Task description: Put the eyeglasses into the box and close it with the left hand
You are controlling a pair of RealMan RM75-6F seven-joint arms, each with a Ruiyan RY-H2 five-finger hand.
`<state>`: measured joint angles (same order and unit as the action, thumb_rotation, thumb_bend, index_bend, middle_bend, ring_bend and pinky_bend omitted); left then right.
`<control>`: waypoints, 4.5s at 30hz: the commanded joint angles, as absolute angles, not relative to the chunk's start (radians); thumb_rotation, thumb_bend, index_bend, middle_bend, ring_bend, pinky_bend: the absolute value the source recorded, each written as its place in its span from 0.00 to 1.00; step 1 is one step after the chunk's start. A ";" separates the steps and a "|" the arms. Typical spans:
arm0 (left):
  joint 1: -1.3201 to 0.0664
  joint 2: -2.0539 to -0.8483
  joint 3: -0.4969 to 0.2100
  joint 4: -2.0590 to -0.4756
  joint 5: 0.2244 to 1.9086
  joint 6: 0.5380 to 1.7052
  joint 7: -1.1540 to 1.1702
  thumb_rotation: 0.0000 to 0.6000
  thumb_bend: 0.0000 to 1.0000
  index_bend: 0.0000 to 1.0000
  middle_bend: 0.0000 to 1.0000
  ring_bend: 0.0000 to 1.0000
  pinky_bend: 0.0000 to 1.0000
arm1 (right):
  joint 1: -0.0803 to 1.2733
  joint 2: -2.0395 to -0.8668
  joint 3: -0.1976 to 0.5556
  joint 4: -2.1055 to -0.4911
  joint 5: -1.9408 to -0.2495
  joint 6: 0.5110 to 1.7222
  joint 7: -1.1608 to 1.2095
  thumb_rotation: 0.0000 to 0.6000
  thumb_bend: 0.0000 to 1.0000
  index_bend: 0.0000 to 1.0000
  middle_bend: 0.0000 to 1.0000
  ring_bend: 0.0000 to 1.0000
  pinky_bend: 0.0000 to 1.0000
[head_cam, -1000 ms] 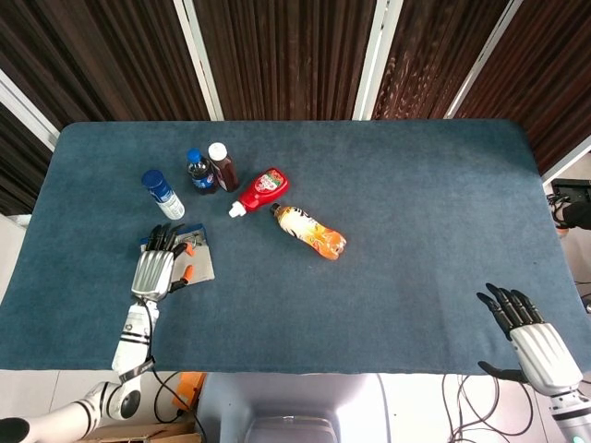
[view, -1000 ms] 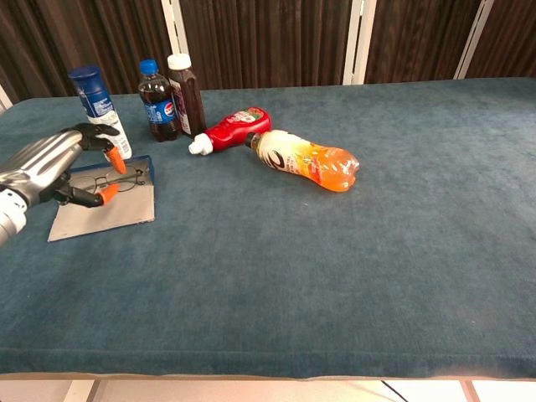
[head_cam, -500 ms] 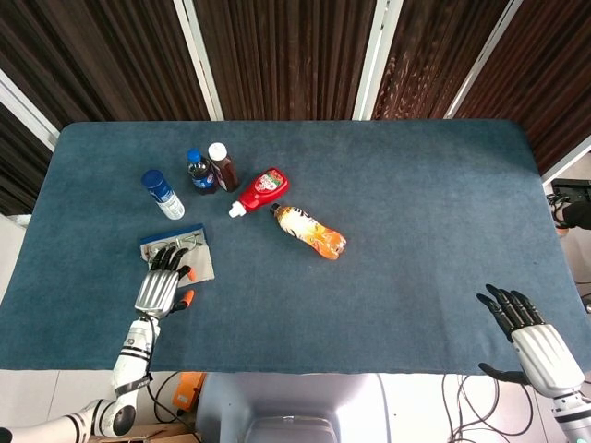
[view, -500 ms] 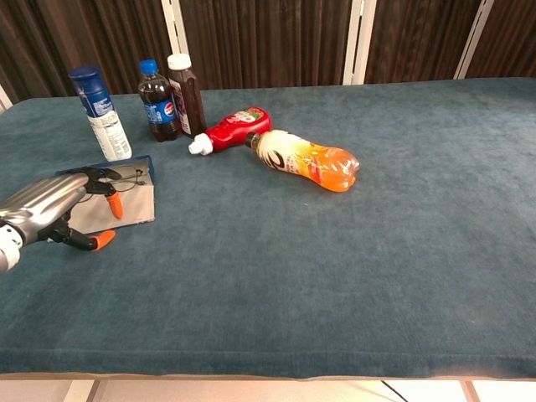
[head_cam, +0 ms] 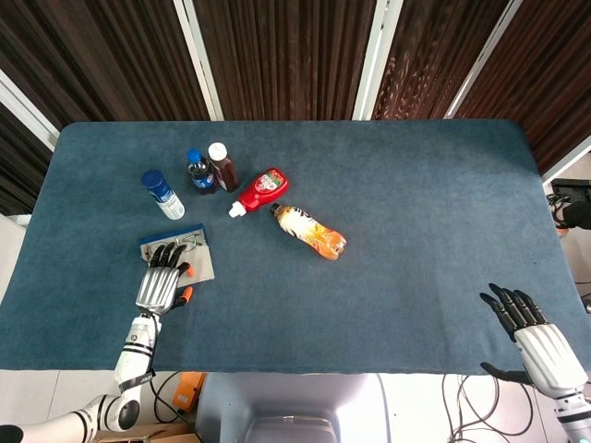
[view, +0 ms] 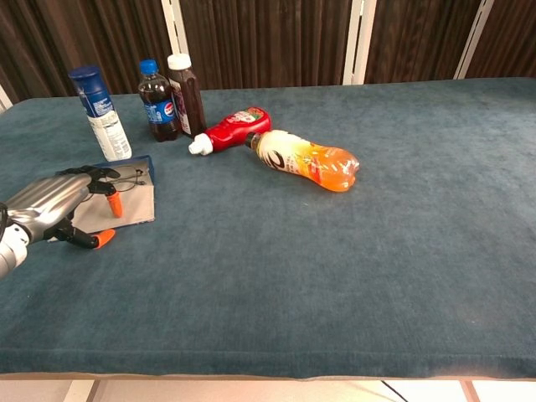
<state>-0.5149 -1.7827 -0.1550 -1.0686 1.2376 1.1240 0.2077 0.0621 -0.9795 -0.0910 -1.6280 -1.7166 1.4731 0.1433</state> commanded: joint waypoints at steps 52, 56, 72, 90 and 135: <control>-0.555 -1.917 -0.209 -0.734 1.250 1.195 0.275 1.00 0.42 0.44 0.09 0.01 0.02 | 0.062 -0.982 -0.091 -1.630 -1.715 1.471 0.133 1.00 0.15 0.00 0.00 0.00 0.00; -0.561 -1.929 -0.214 -0.699 1.253 1.193 0.254 1.00 0.42 0.45 0.10 0.01 0.02 | 0.062 -0.982 -0.091 -1.631 -1.713 1.470 0.132 1.00 0.15 0.00 0.00 0.00 0.00; -0.545 -1.962 -0.167 -0.568 1.332 1.242 0.111 1.00 0.56 0.69 0.16 0.03 0.02 | 0.063 -0.983 -0.089 -1.632 -1.709 1.467 0.127 1.00 0.15 0.00 0.00 0.00 0.00; -0.479 -1.692 -0.142 -1.042 1.371 1.300 0.257 1.00 0.64 0.71 0.17 0.03 0.02 | 0.066 -0.991 -0.093 -1.637 -1.714 1.455 0.106 1.00 0.15 0.00 0.00 0.00 0.00; -0.610 -1.831 -0.233 -0.813 1.236 1.123 0.286 1.00 0.43 0.29 0.15 0.06 0.01 | 0.057 -0.972 -0.085 -1.627 -1.704 1.481 0.158 1.00 0.15 0.00 0.00 0.00 0.00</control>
<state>-0.6077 -1.8274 -0.2317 -0.8180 1.2339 1.1223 0.2930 0.0573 -0.9724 -0.0853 -1.6266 -1.7038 1.4811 0.1582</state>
